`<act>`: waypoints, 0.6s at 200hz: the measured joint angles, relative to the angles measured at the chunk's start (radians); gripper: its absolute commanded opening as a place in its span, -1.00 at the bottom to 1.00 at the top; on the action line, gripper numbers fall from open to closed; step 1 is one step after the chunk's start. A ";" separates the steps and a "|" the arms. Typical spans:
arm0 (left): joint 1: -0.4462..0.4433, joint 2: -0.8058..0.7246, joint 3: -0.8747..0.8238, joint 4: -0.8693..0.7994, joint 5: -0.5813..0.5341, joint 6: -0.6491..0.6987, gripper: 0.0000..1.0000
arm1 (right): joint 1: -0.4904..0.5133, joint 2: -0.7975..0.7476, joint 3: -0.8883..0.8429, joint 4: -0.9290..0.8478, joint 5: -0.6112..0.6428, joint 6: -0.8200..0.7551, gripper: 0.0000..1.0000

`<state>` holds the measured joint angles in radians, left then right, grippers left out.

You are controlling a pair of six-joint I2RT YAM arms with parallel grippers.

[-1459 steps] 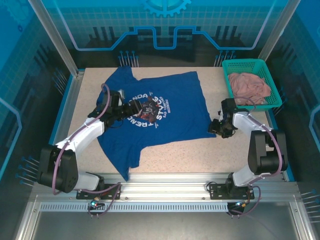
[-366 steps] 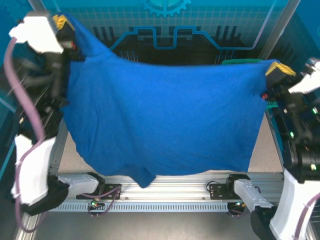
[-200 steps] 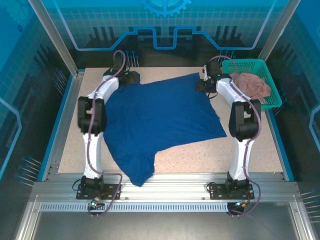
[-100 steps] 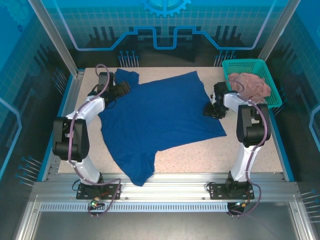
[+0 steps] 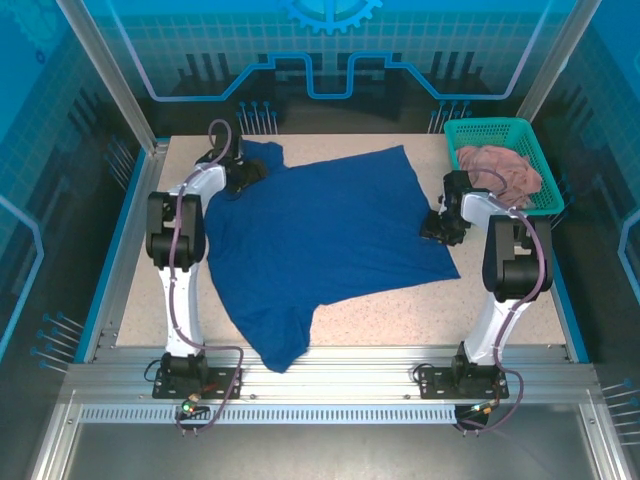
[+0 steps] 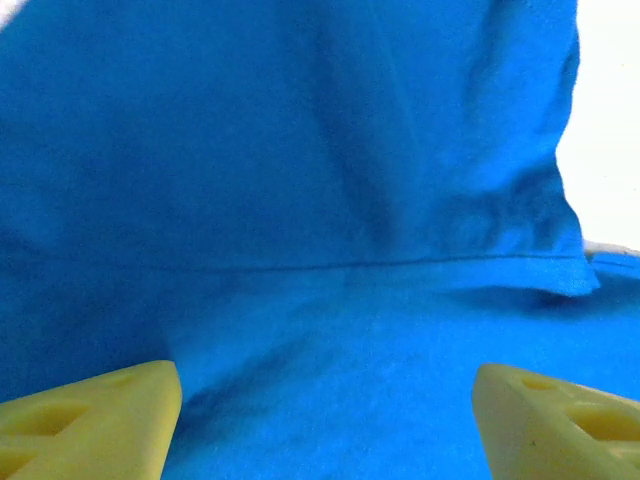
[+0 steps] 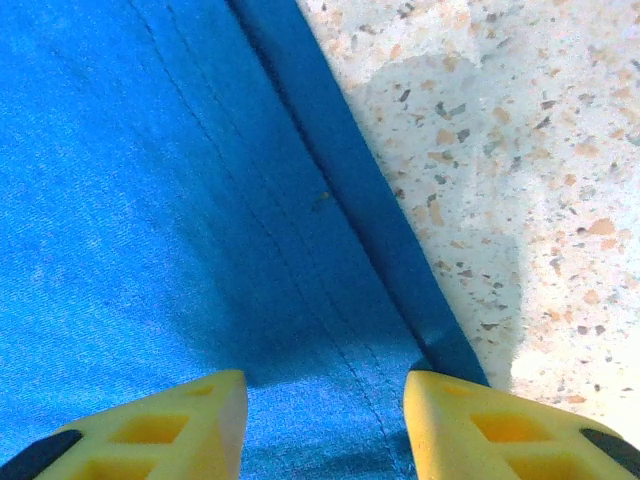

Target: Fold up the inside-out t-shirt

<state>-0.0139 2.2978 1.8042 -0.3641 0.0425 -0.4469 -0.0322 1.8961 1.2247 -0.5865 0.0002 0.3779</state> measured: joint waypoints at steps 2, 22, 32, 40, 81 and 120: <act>0.000 0.005 0.006 -0.002 0.002 0.000 0.56 | 0.000 0.000 0.000 0.000 0.000 0.000 -0.07; 0.000 0.076 0.103 -0.051 0.026 0.000 0.56 | -0.003 0.000 0.000 0.000 0.001 0.006 -0.08; 0.000 0.110 0.154 -0.077 0.035 0.000 0.56 | -0.006 0.000 0.000 0.000 0.002 0.008 -0.09; 0.000 0.131 0.194 -0.092 0.042 0.000 0.55 | -0.009 0.000 0.000 0.000 0.003 0.011 -0.09; 0.000 0.264 0.438 -0.195 0.076 0.000 0.55 | -0.017 -0.001 -0.003 0.005 -0.001 0.026 -0.09; 0.002 0.444 0.763 -0.288 0.106 0.000 0.55 | -0.008 -0.017 -0.022 0.028 -0.008 0.053 -0.09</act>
<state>-0.0120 2.7422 2.5671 -0.6518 0.1486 -0.4465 -0.0402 1.8793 1.2030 -0.5583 -0.0082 0.4309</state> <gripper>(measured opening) 0.775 0.454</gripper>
